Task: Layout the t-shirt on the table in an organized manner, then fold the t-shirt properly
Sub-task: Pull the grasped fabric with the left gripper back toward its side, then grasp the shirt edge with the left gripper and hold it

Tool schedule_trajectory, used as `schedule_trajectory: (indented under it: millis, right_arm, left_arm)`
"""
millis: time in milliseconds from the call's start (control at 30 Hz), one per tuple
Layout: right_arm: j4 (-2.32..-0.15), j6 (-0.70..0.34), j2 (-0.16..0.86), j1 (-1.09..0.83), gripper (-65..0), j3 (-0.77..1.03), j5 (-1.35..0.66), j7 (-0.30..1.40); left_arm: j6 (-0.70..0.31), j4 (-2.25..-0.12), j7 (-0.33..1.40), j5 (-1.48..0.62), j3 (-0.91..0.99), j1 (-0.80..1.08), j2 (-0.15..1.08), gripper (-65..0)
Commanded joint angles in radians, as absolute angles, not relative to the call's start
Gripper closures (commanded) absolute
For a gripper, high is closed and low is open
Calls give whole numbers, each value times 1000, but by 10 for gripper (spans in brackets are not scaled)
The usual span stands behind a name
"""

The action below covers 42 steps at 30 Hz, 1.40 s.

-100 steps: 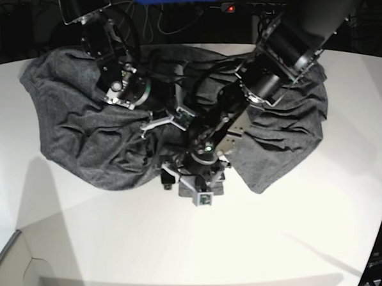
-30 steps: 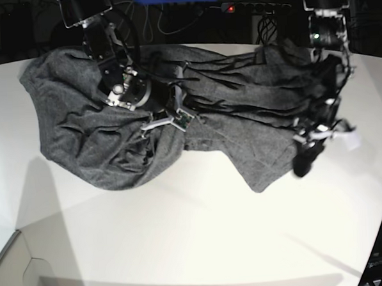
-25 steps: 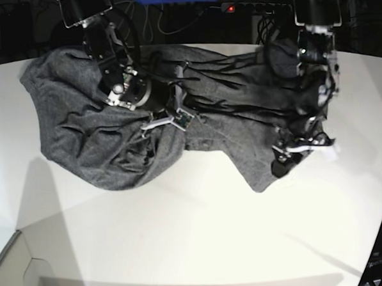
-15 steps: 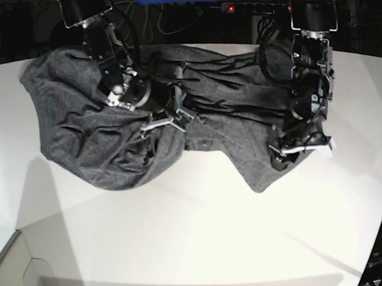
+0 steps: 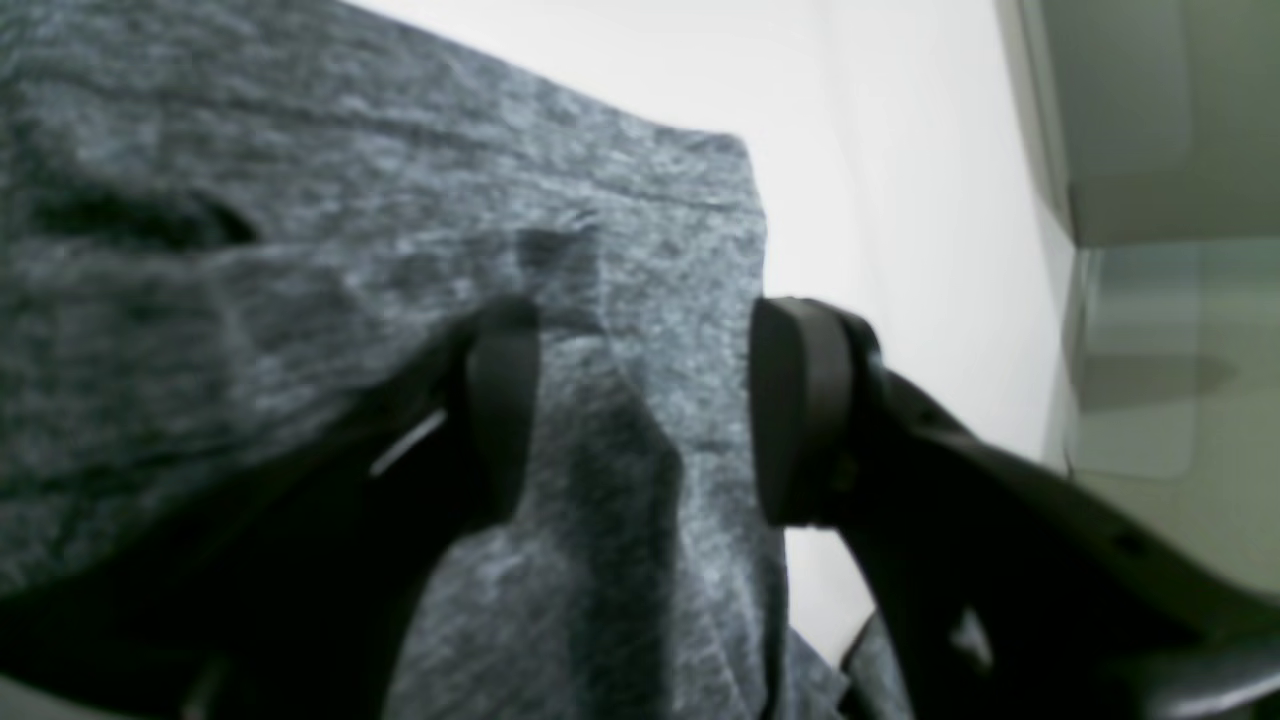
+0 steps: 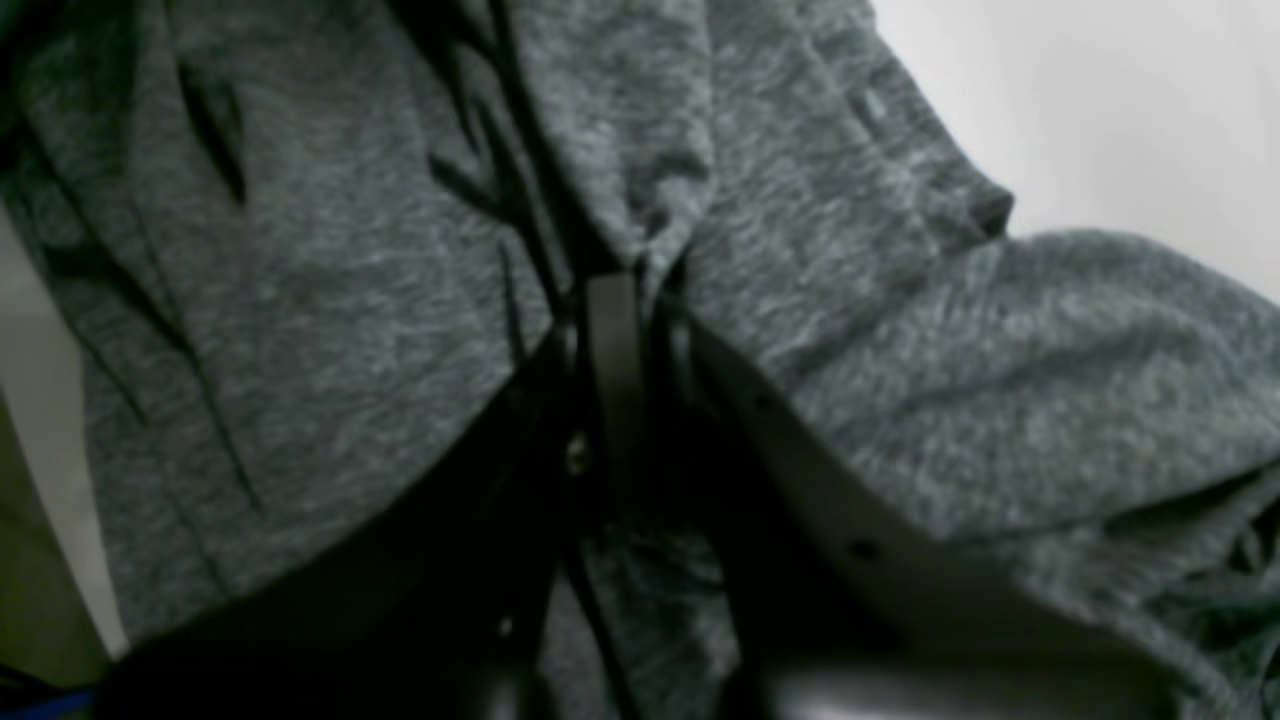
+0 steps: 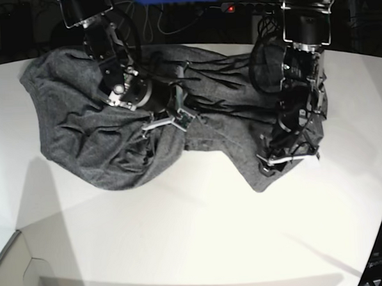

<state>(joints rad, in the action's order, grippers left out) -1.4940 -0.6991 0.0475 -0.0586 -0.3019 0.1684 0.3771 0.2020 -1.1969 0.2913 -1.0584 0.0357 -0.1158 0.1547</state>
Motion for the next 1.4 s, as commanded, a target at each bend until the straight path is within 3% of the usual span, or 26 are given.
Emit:
schedule_trajectory:
  millis: [0,233,333,433,467,600,900,1133,1233,1367]
  right_arm:
    - [-1511,-698,44,-45,0,-300,154,358]
    - [-1511,-698,44,-45,0,-298,154,357]
    - [-1511,-698,44,-45,0,-298,154,357]
    - [-1511,-698,44,-45,0,-298,154,357]
    - [-1511,-698,44,-45,0,-298,154,357]
    - [-1511,-698,48,-45,0,-298,154,357]
    - [-1511,-698,48,-45,0,-298,154,357]
    - [-1511,-698,45,-45,0,-298,154,357]
    - [-1511,-698,45,-45,0,-303,154,358]
    - [-1511,-698,45,-45,0,-305,154,358]
  left_arm:
    - [231,-1213,289,-1061,38,-136,162,-332]
    - [268,-1214,295,-1061,38,-124,163,-317]
    - [262,-1214,295,-1061,38,-124,163,-199]
    - [265,-1216,295,-1061,39,-124,163,-4]
    - [266,-1216,297,-1061,39,-124,163,0]
    - [259,-1225,289,-1064,44,-124,163,0]
    - [257,-1540,220,-1069,65,-25,191,0]
    - [268,-1451,226,-1063,90,-7,202,-7]
    - [271,-1414,226,-1063,88,-24,196,-80]
    - [386,-1417,226,-1063,62,-28,194,-275]
